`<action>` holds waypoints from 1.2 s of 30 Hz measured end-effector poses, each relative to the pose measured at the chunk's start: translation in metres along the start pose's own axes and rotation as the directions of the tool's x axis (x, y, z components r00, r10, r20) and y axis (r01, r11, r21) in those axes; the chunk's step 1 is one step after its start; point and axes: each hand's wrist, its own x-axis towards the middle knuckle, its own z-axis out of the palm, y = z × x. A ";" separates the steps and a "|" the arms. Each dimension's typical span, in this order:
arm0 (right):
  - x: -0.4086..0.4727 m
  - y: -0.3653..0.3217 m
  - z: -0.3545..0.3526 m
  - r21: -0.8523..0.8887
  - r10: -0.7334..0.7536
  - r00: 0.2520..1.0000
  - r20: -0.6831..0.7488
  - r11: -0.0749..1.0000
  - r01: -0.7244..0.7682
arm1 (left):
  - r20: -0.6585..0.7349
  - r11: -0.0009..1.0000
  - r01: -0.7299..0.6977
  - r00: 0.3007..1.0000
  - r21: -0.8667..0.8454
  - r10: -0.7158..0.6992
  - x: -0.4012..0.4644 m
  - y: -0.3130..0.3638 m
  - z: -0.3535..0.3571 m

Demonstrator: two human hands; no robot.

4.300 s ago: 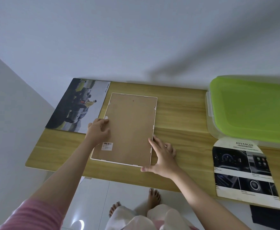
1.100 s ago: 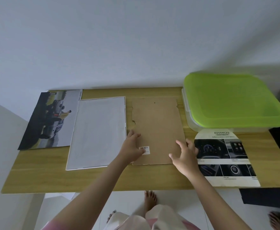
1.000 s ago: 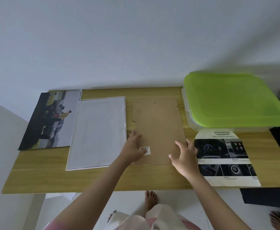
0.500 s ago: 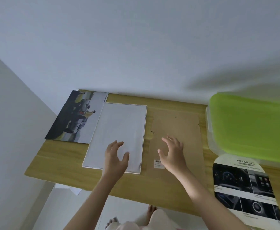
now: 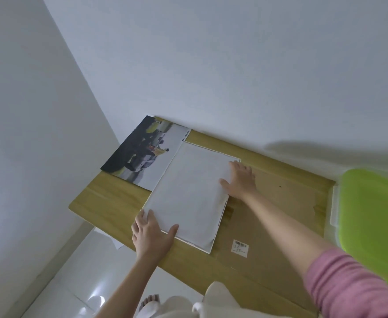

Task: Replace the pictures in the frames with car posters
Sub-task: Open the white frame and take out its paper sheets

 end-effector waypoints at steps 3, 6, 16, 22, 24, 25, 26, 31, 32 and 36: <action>0.012 0.001 0.000 -0.082 0.021 0.998 0.055 0.997 -0.016 | -0.006 0.999 -0.002 1.000 0.055 0.002 0.001 0.003 0.003; 0.015 0.002 0.005 -0.123 0.019 0.998 0.066 0.992 -0.011 | -0.024 0.997 0.002 1.000 0.077 0.000 0.003 0.005 0.003; -0.006 -0.008 0.014 0.277 -0.025 0.999 -0.047 0.960 0.037 | -0.046 0.996 -0.026 0.998 0.087 0.030 0.005 0.002 0.003; -0.051 -0.019 0.034 0.516 0.013 0.999 -0.033 0.857 0.006 | -0.042 0.997 -0.040 0.998 0.073 0.044 0.003 -0.001 0.002; -0.058 -0.026 0.033 0.608 0.086 0.994 -0.069 0.794 -0.026 | -0.030 0.998 -0.039 0.999 0.050 0.040 0.003 -0.001 0.001; -0.059 -0.029 0.031 0.644 0.118 0.989 -0.084 0.764 -0.036 | -0.019 0.999 -0.036 0.999 0.035 0.037 0.003 -0.001 0.000; -0.060 -0.032 0.028 0.669 0.134 0.986 -0.098 0.743 -0.034 | -0.007 0.999 -0.034 0.999 0.018 0.035 0.003 -0.001 -0.001; -0.070 -0.047 0.012 0.731 0.141 0.974 -0.177 0.681 0.034 | 0.015 0.978 0.009 1.000 -0.206 -0.006 0.002 -0.001 -0.013; -0.074 -0.049 0.008 0.748 0.161 0.967 -0.198 0.662 0.043 | 0.013 0.966 0.018 1.000 -0.259 -0.015 0.002 -0.001 -0.017; -0.088 -0.052 -0.006 0.803 0.243 0.934 -0.264 0.591 0.073 | 0.044 0.890 -0.008 0.999 -0.456 0.031 0.002 -0.008 -0.037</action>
